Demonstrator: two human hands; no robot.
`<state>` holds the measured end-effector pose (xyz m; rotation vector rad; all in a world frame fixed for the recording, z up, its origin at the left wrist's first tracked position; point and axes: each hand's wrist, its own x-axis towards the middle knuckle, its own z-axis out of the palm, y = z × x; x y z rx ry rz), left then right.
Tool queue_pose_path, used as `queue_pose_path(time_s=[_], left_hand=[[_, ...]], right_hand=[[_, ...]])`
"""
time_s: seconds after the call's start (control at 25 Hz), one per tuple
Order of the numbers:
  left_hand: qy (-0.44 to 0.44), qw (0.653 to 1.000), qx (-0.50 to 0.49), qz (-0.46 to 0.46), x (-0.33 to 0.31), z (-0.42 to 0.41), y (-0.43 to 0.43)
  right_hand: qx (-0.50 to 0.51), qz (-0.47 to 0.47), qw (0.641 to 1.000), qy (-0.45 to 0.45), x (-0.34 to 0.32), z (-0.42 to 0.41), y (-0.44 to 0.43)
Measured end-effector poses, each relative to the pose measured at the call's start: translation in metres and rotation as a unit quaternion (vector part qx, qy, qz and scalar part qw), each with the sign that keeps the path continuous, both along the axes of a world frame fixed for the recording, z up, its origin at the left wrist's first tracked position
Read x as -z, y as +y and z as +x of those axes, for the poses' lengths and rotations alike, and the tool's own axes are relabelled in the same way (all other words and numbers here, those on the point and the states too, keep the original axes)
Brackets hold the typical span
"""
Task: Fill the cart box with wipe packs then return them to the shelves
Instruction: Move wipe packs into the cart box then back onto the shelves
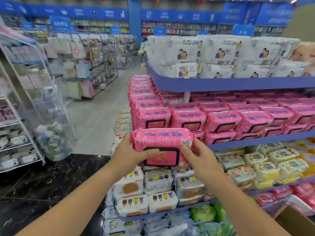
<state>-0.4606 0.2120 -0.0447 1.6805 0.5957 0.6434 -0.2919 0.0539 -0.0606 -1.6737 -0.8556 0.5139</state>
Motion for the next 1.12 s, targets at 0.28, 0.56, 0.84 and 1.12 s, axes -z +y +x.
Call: queue_pose_path(time_s=[0.28,0.56,0.84,1.12], left_hand=[[-0.034,0.996,-0.063,0.044,0.083,0.097,0.126],[0.017,0.988,-0.1,0.12,0.134,0.124,0.13],[0.091,0.99,-0.108,0.004,0.105,0.114,0.117],[0.155,0.981,-0.116,-0.032,0.077,0.105,0.1]], right_hand=[[0.119,-0.043,0.991,-0.033,0.037,0.065,0.149],[0.161,-0.067,0.985,0.004,0.095,0.082,0.161],[0.18,-0.093,0.979,0.034,0.065,0.058,0.145],[0.158,-0.129,0.977,0.065,0.057,0.042,0.116]])
